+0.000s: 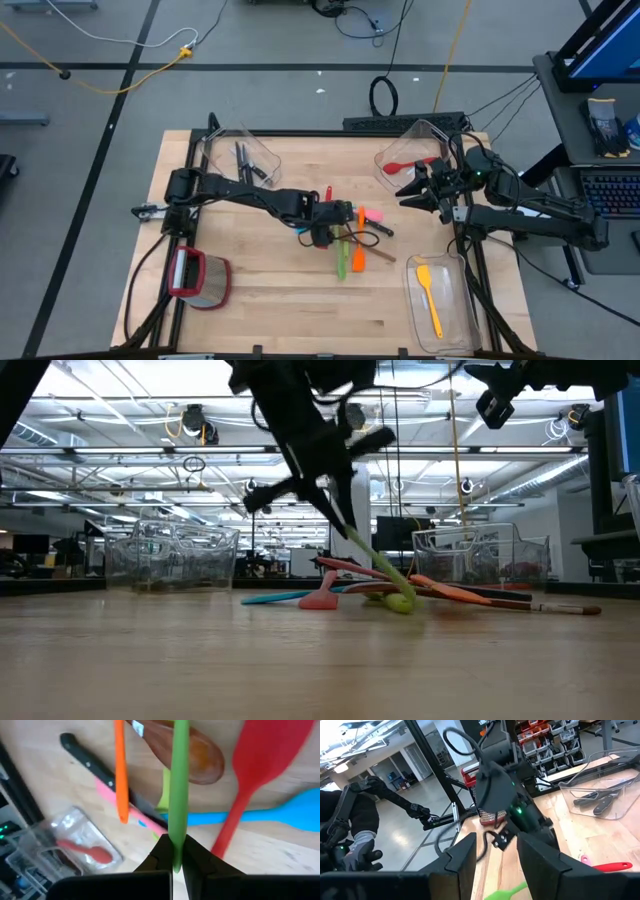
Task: Pick & Place Kitchen Items
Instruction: Put the green spatula into the bottom transparent bin
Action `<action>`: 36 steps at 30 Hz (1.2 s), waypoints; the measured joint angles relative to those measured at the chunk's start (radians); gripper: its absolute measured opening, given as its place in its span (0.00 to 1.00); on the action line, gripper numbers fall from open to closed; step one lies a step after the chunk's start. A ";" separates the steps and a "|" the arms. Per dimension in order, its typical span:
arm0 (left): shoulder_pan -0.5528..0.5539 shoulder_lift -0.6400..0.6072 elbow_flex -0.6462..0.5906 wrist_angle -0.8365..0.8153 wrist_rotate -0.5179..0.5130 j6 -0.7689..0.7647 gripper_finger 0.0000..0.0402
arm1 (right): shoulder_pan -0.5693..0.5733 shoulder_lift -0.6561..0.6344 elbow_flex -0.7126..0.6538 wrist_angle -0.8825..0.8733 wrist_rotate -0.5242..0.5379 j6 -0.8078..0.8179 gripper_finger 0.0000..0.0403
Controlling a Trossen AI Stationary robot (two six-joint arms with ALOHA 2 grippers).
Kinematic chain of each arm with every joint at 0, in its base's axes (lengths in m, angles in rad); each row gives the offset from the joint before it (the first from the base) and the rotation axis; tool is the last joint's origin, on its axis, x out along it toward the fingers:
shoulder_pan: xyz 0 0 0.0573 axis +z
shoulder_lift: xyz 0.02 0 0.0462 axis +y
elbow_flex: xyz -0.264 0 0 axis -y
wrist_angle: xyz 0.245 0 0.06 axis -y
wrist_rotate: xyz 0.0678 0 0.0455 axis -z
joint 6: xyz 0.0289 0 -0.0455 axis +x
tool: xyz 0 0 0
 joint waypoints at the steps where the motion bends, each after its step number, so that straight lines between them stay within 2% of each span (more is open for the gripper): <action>1: -0.003 -0.012 0.000 -0.003 -0.001 -0.005 0.02 | 0.000 -0.001 0.000 0.000 0.000 0.000 0.33; 7: -0.005 -0.086 0.000 -0.066 0.003 -0.138 0.02 | 0.000 0.001 0.000 0.000 0.000 0.000 0.33; 15: 0.031 -0.179 0.000 -0.100 0.037 -0.524 0.02 | -0.001 0.002 0.000 0.012 0.000 0.000 0.33; 21: 0.069 -0.238 0.000 -0.072 0.187 -0.915 0.03 | -0.001 0.002 0.000 0.015 0.000 -0.002 0.33; 26: 0.092 -0.274 0.000 -0.010 0.284 -1.145 0.02 | -0.003 0.002 0.000 0.033 0.005 -0.004 0.33; 32: 0.110 -0.279 0.000 0.043 0.378 -1.356 0.03 | -0.003 0.001 0.000 0.174 0.122 -0.010 0.33; 36: 0.111 -0.279 0.000 0.058 0.393 -1.461 0.02 | -0.003 0.001 0.000 0.289 0.217 -0.040 0.33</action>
